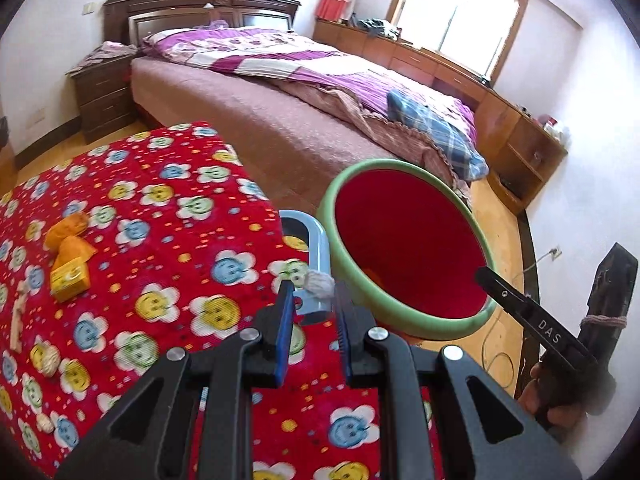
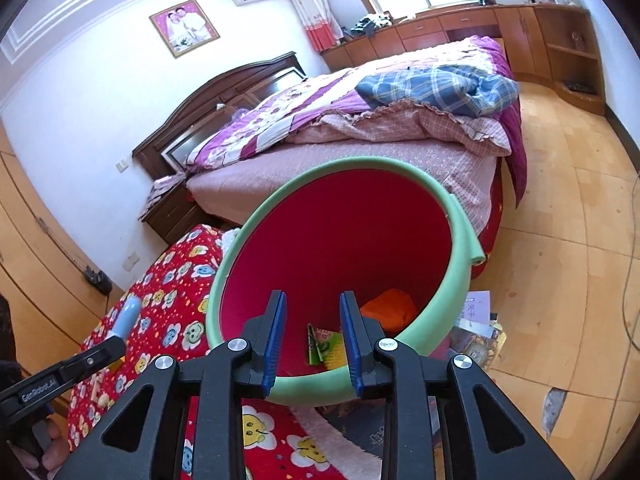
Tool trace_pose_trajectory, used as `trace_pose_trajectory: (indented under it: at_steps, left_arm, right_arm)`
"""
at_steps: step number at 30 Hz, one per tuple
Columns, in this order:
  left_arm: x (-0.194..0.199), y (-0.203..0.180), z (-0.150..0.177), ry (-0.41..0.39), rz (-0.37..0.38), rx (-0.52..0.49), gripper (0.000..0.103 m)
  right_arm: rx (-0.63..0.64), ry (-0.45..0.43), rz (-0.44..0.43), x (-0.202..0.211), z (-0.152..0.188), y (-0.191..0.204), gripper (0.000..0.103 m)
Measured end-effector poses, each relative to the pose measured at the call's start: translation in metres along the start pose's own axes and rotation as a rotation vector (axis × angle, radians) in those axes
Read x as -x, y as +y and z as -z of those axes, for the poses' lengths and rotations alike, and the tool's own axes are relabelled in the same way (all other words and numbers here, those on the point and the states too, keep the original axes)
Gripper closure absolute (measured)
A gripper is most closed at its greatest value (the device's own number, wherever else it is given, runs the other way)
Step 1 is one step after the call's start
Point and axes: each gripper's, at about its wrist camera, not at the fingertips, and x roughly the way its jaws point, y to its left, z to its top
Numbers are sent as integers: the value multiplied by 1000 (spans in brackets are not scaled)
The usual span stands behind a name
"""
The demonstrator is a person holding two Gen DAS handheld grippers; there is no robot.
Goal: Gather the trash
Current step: 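Open the right gripper to drop the purple bag while the left drops the blue clamp, then move both grippers back over the trash on the bed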
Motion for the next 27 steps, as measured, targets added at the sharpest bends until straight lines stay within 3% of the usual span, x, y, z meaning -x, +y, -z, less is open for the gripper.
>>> trace_pose_trajectory:
  at_steps: [11, 16, 19, 27]
  left_arm:
    - [-42, -41, -7, 46, 53, -108, 84]
    - [-52, -51, -8, 48, 41, -152, 83]
    - [-56, -50, -7, 67, 24, -143, 72]
    - [-46, -38, -1, 71, 6, -99, 70]
  right_arm:
    - [-18, -9, 14, 5, 1, -14, 75]
    - [-28, -1, 14, 3, 3, -19, 75]
    - [-28, 0, 12, 1, 2, -19, 75]
    - [-21, 4, -2, 2, 3, -16, 75]
